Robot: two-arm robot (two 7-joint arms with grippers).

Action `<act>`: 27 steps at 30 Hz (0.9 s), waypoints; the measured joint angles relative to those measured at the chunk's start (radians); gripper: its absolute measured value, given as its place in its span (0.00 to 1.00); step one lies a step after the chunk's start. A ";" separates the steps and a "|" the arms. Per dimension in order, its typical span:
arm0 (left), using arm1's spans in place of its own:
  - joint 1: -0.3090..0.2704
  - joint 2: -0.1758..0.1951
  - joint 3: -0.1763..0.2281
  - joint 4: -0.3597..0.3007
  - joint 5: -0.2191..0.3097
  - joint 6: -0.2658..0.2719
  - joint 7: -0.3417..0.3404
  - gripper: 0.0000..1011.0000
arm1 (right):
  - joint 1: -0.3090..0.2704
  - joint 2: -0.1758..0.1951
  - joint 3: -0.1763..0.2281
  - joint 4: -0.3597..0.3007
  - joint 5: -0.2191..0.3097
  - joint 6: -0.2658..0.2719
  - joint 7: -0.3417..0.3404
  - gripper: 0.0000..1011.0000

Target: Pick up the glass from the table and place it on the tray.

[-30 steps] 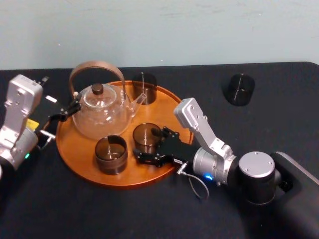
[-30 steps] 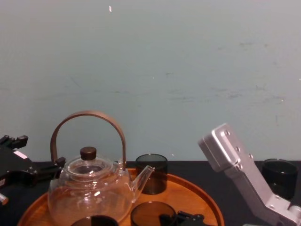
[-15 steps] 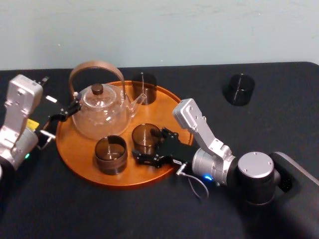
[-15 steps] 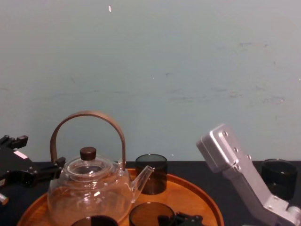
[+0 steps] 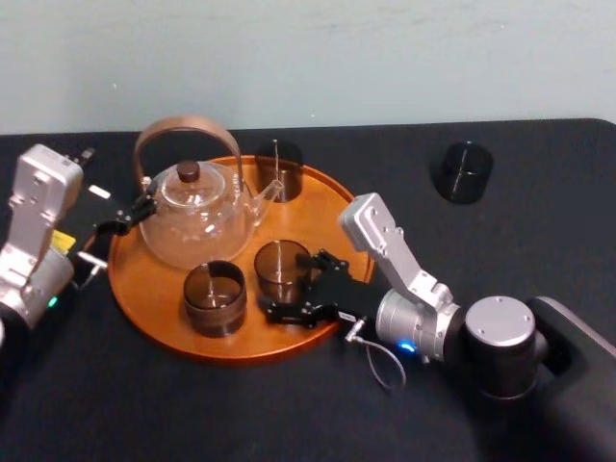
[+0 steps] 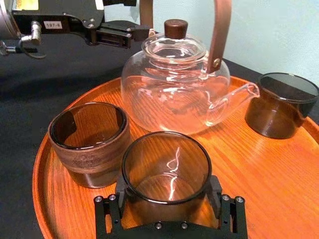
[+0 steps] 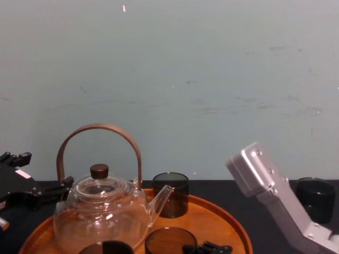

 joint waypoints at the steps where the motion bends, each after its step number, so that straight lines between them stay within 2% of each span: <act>1: 0.000 0.000 0.000 0.000 0.000 0.000 0.000 1.00 | -0.002 0.002 0.002 -0.004 0.002 0.001 0.000 0.99; 22: 0.000 0.000 0.000 0.000 0.000 0.000 0.000 1.00 | -0.103 0.087 0.030 -0.163 0.027 0.032 -0.023 0.99; 27: 0.000 0.000 0.000 0.000 0.000 0.000 0.000 1.00 | -0.131 0.112 0.058 -0.197 0.034 0.031 -0.042 0.99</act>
